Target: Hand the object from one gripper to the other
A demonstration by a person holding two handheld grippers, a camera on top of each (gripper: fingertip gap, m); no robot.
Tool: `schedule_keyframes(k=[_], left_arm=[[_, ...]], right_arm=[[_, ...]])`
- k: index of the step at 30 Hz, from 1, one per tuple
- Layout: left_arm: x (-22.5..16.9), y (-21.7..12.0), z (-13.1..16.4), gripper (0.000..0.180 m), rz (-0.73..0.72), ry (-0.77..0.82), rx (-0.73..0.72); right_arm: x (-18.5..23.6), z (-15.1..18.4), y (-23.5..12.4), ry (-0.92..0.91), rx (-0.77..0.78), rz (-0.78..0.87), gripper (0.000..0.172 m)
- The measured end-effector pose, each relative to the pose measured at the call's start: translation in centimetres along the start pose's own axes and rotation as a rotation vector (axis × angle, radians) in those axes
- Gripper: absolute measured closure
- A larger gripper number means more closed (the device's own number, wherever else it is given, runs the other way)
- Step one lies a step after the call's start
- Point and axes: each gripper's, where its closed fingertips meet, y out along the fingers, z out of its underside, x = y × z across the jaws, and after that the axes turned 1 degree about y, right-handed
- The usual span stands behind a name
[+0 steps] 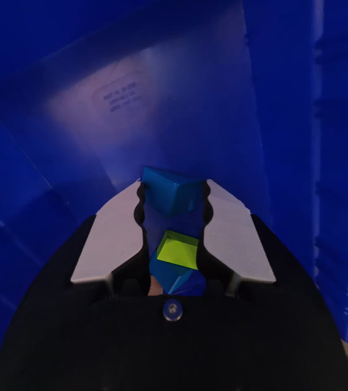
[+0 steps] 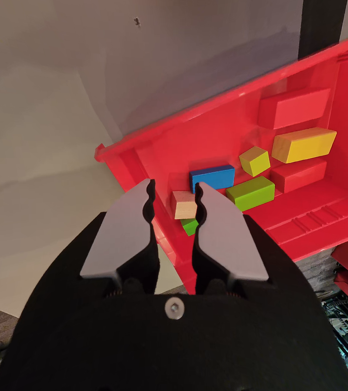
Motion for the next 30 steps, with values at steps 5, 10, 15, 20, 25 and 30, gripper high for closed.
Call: schedule_keyframes(k=[5, 10, 15, 20, 25, 30], left_arm=[[-0.7, -0.1, 0.0, 0.131, -0.032, 0.191, 0.018], [-2.0, -0.3, 0.6, 0.135, -0.061, 0.538, 0.003], [-0.9, -1.8, 1.0, 0.119, -0.054, 0.391, 0.003], [-1.3, -2.3, 0.6, 0.105, 0.025, 0.111, -0.011], [-2.3, -0.4, 0.7, 0.11, 0.05, 0.033, 0.06], [-1.6, -0.1, 0.9, 0.132, 0.006, 0.05, 0.076]], right_arm=[[0.1, -0.2, 0.0, -0.006, -0.002, -0.003, 0.138], [0.3, -0.3, -0.2, -0.012, -0.004, -0.004, 0.139], [0.4, -0.3, -0.3, -0.018, -0.001, 0.0, 0.14], [0.3, -0.4, -0.4, -0.015, -0.007, 0.005, 0.14], [0.5, -0.7, -0.4, -0.017, -0.014, 0.007, 0.141], [0.6, -0.6, -0.3, -0.019, -0.012, 0.006, 0.141]])
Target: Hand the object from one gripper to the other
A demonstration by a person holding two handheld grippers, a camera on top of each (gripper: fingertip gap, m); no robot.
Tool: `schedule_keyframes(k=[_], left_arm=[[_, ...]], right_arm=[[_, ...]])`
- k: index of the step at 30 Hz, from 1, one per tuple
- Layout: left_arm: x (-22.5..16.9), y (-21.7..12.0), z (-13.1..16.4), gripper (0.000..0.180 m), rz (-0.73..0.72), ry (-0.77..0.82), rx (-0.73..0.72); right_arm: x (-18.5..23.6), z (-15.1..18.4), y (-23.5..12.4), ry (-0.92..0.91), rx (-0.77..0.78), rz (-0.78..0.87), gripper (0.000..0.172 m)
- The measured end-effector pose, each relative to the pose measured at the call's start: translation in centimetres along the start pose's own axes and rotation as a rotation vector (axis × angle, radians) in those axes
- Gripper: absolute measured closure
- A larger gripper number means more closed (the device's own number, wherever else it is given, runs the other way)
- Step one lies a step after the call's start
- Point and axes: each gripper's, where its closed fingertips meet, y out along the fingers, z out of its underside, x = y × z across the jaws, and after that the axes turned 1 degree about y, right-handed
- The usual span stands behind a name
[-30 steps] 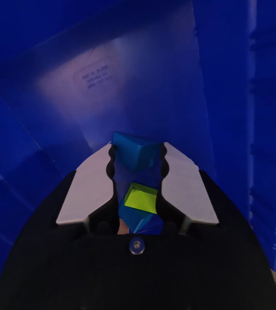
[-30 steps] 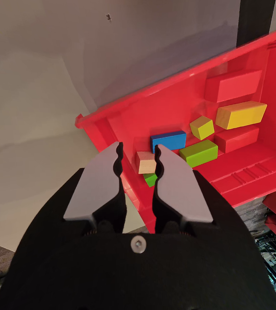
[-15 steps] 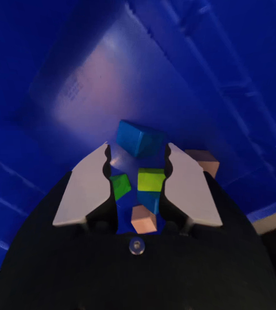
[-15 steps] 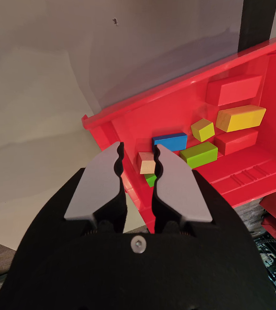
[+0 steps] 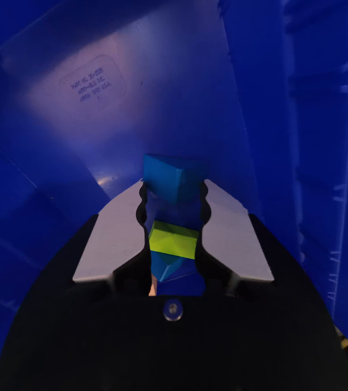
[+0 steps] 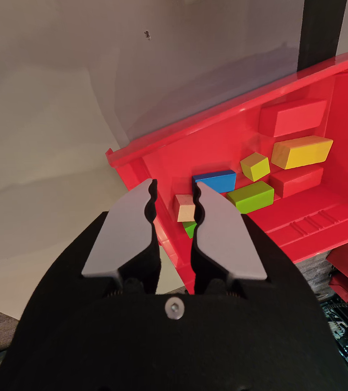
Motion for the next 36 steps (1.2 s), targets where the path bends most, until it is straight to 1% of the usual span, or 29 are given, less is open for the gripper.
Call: schedule_keyframes(k=[2, 3, 9, 10, 12, 13, 14, 15, 17, 18, 20, 22, 23, 25, 26, 27, 28, 29, 31, 32, 33, 36], left_arm=[[0.1, 0.0, 0.0, 0.132, -0.008, 0.027, 0.0], [0.1, -0.1, 0.0, 0.133, -0.02, 0.066, 0.002], [-0.1, -0.3, 0.4, 0.138, -0.094, 0.391, -0.005], [-0.1, -0.4, 0.5, 0.139, -0.091, 0.413, -0.006], [-0.1, -0.9, 0.4, 0.148, -0.076, 0.402, -0.037], [0.3, -1.4, 0.4, 0.141, -0.081, 0.362, -0.051], [0.7, -1.9, 0.7, 0.127, -0.077, 0.318, -0.052], [1.1, -2.4, 1.4, 0.118, -0.074, 0.272, -0.042], [2.6, -3.3, 3.1, 0.112, -0.099, 0.169, -0.009], [3.2, -3.7, 3.8, 0.115, -0.1, 0.134, -0.009], [4.3, -4.1, 4.9, 0.12, -0.132, 0.135, -0.011], [4.1, -3.6, 5.5, 0.124, -0.111, 0.153, 0.003], [3.6, -3.3, 5.7, 0.121, -0.089, 0.177, 0.016], [1.7, -3.3, 5.7, 0.123, -0.034, 0.293, -0.015], [0.9, -3.5, 5.6, 0.126, -0.036, 0.36, -0.038], [0.1, -3.7, 5.8, 0.134, -0.038, 0.447, -0.043], [-0.2, -3.8, 5.8, 0.134, -0.088, 0.567, -0.042], [0.1, -3.9, 5.6, 0.133, -0.174, 0.677, -0.044], [0.2, -3.9, 5.9, 0.134, -0.226, 0.815, 0.013], [0.1, -3.9, 5.6, 0.136, -0.233, 0.872, 0.008], [-0.1, -3.7, 5.4, 0.133, -0.22, 0.911, 0.007], [-0.1, -2.5, 6.7, 0.12, -0.182, 0.958, 0.079]], right_arm=[[0.0, 0.0, 0.0, -0.001, 0.001, 0.0, 0.141], [0.0, 0.0, 0.0, -0.002, 0.0, -0.001, 0.142], [0.1, 0.1, -0.3, -0.008, 0.004, 0.0, 0.142], [0.1, 0.1, -0.3, -0.008, 0.005, -0.001, 0.142], [0.1, 0.1, -0.4, -0.006, 0.005, 0.001, 0.142], [0.1, 0.2, -0.4, -0.006, 0.004, 0.003, 0.142], [0.1, 0.2, -0.5, -0.006, 0.003, 0.004, 0.142], [0.1, 0.1, -0.6, -0.005, 0.001, 0.005, 0.142], [0.1, 0.1, -0.6, -0.006, -0.004, 0.007, 0.142], [0.1, 0.0, -0.6, -0.007, -0.004, 0.008, 0.142], [0.2, 0.1, -0.7, -0.011, -0.001, 0.011, 0.142], [0.2, -0.1, -0.9, -0.012, -0.007, 0.014, 0.142], [0.2, -0.2, -1.0, -0.013, -0.012, 0.016, 0.142], [0.2, -0.4, -1.1, -0.017, -0.02, 0.019, 0.142], [0.2, -0.5, -1.1, -0.02, -0.021, 0.018, 0.142], [0.3, -0.5, -1.1, -0.024, -0.019, 0.018, 0.142], [0.4, -0.6, -1.1, -0.028, -0.016, 0.018, 0.142], [0.5, -0.6, -1.0, -0.031, -0.013, 0.016, 0.142], [0.7, -0.6, -1.0, -0.034, -0.012, 0.012, 0.142], [0.8, -0.6, -1.0, -0.034, -0.012, 0.012, 0.142], [0.8, -0.7, -1.0, -0.032, -0.012, 0.011, 0.142], [1.1, -0.8, -0.8, -0.03, -0.012, 0.005, 0.142]])
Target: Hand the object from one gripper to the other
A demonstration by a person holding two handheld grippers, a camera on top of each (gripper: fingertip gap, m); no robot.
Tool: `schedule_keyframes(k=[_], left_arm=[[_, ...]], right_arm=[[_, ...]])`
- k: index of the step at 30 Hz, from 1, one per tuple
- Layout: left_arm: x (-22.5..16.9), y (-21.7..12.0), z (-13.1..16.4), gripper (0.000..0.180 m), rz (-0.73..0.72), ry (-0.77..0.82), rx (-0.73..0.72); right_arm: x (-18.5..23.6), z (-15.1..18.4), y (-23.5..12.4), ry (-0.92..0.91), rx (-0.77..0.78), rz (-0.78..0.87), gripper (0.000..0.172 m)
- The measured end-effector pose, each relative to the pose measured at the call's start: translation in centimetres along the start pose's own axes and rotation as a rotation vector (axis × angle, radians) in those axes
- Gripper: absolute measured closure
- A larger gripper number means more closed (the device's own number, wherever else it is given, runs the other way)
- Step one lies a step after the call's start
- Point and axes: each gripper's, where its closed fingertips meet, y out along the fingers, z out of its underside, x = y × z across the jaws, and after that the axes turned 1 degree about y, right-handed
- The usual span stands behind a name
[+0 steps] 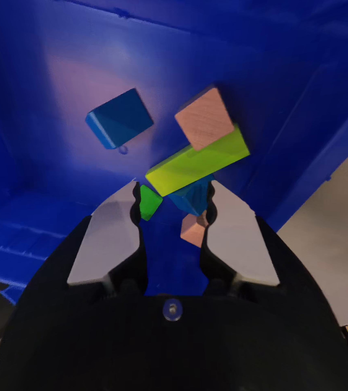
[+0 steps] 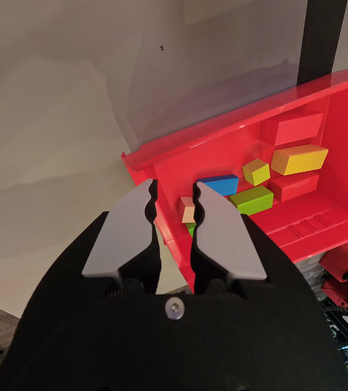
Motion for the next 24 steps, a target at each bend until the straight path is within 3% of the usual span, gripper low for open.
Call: schedule_keyframes(k=[3, 7, 15, 20, 24], left_arm=[[-1.3, 0.6, -0.6, 0.112, 0.054, -0.005, -0.044], [-1.1, 1.8, -0.3, 0.113, 0.024, 0.02, -0.017], [0.2, 2.7, 3.0, 0.119, 0.024, -0.04, 0.135], [-0.3, 2.5, 1.6, 0.127, -0.025, 0.132, 0.07], [0.4, 2.2, 0.9, 0.117, -0.106, 0.22, 0.057]], right_arm=[[0.3, 0.0, 0.3, -0.004, 0.008, -0.01, 0.142], [0.4, -0.2, 0.7, -0.009, 0.012, -0.019, 0.142], [0.6, -0.3, 1.0, -0.01, -0.001, -0.02, 0.143], [0.7, 0.0, 1.3, -0.006, 0.007, -0.027, 0.143], [0.9, -0.2, 1.3, -0.007, 0.006, -0.028, 0.143]])
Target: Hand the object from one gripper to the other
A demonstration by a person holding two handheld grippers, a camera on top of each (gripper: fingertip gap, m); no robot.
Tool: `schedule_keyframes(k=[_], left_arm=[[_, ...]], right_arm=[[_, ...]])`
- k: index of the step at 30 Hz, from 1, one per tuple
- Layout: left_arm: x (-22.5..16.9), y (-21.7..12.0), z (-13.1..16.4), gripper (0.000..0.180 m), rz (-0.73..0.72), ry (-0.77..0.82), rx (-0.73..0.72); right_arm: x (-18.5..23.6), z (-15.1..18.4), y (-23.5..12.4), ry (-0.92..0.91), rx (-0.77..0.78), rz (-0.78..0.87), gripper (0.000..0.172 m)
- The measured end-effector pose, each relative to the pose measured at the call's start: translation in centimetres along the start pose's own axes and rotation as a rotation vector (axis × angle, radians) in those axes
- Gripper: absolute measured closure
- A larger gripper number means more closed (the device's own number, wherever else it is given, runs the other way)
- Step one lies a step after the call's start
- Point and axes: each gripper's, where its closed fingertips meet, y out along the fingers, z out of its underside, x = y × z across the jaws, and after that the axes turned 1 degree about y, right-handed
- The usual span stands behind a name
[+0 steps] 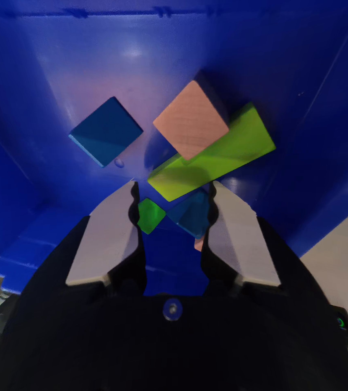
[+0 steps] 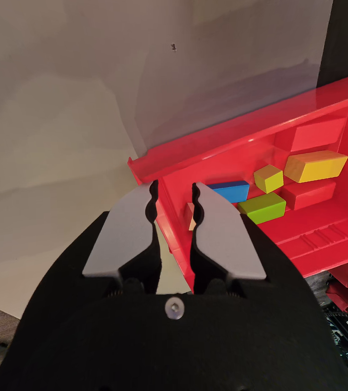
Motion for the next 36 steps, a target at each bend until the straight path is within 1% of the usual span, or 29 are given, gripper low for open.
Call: schedule_keyframes(k=[4, 6, 8, 10, 11, 14, 17, 20, 24, 28, 31, 32, 34, 36], left_arm=[[0.2, -0.4, -0.6, 0.115, -0.037, 0.044, -0.03], [-0.4, -0.1, -0.8, 0.125, -0.008, 0.093, -0.023], [-0.6, -0.1, -0.8, 0.128, 0.013, 0.119, -0.012], [-0.8, -0.1, -0.8, 0.132, 0.047, 0.127, 0.009], [-1.1, 0.0, -0.7, 0.138, 0.07, 0.122, 0.026], [-1.4, -0.1, -0.4, 0.144, 0.105, 0.032, 0.047], [-1.5, -0.1, -0.5, 0.146, 0.125, -0.079, -0.011], [-1.5, -0.1, -0.2, 0.146, 0.107, -0.164, -0.049], [-1.0, -1.0, -0.4, 0.146, 0.071, -0.289, -0.158], [-0.6, -2.2, -0.7, 0.147, 0.049, -0.358, -0.24], [0.1, -3.5, -0.5, 0.147, 0.016, -0.437, -0.315], [0.4, -4.3, -0.5, 0.147, 0.004, -0.478, -0.364], [1.1, -6.5, -0.8, 0.147, -0.02, -0.559, -0.484], [1.7, -9.7, -2.5, 0.147, -0.038, -0.612, -0.659]], right_arm=[[0.2, 0.0, 0.0, -0.003, 0.004, -0.006, 0.143], [0.2, 0.0, 0.1, -0.004, 0.01, -0.008, 0.143], [0.2, -0.1, 0.0, -0.004, 0.013, -0.008, 0.143], [0.1, -0.3, 0.0, -0.003, 0.012, -0.004, 0.143], [0.0, -0.3, -0.1, -0.004, 0.013, -0.001, 0.144], [0.0, -0.3, -0.2, 0.0, 0.014, 0.007, 0.144], [0.0, -0.1, -0.3, 0.016, 0.001, 0.004, 0.143], [-0.1, -0.2, -0.7, 0.043, -0.033, 0.005, 0.142], [-0.1, -0.5, -1.6, 0.077, -0.099, 0.016, 0.141], [0.1, -0.9, -2.4, 0.096, -0.139, 0.026, 0.141], [-0.2, -1.5, -3.9, 0.139, -0.199, 0.067, 0.137], [-0.2, -2.0, -4.8, 0.16, -0.241, 0.082, 0.135], [-0.1, -4.0, -7.3, 0.188, -0.369, 0.108, 0.135], [0.6, -7.5, -10.2, 0.2, -0.531, 0.117, 0.131]])
